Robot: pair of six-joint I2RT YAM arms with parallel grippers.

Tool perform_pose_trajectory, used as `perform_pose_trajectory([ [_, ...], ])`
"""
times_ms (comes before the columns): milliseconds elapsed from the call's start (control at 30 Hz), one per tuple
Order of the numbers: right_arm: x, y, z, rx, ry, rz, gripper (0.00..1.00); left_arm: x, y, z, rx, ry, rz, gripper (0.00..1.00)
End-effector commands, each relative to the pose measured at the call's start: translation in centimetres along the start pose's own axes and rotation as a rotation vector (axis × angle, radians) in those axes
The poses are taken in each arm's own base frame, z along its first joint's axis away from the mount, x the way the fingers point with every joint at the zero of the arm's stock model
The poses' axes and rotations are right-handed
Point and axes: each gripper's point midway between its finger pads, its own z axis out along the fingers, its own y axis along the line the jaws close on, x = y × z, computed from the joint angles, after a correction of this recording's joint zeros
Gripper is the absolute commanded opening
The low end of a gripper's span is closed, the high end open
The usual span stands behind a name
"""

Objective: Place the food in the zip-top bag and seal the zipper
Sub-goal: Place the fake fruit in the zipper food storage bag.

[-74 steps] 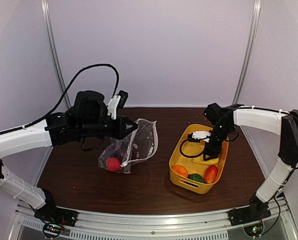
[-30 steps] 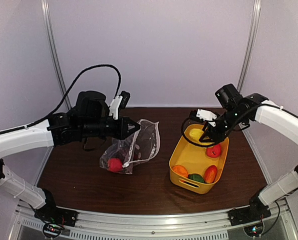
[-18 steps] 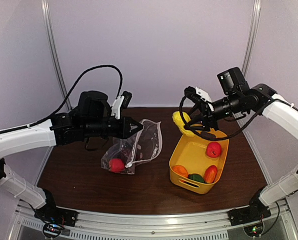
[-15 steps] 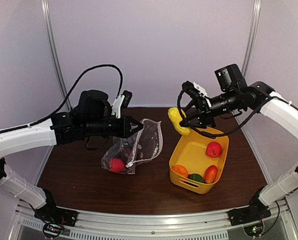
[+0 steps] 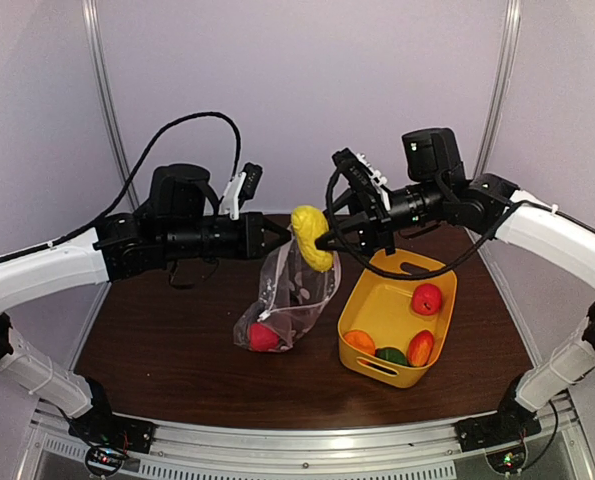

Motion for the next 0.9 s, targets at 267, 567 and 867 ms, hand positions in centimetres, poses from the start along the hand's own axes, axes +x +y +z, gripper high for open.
perform_pose_trajectory([
  [267,4.8,-1.7,3.2,0.021,0.049,0.014,0.41,-2.5,-3.1,-1.6,0.114,-0.07,-0.016,0.0],
  [567,5.5,-3.3,3.5,0.1,0.075,0.027,0.59,-2.1,-2.6,-1.6,0.102,-0.068,-0.019,0.0],
  [867,7.7,-0.1,1.5,0.004,0.299,-0.039,0.66,-1.3,-1.1,-1.8,0.032,-0.055,0.001,0.0],
])
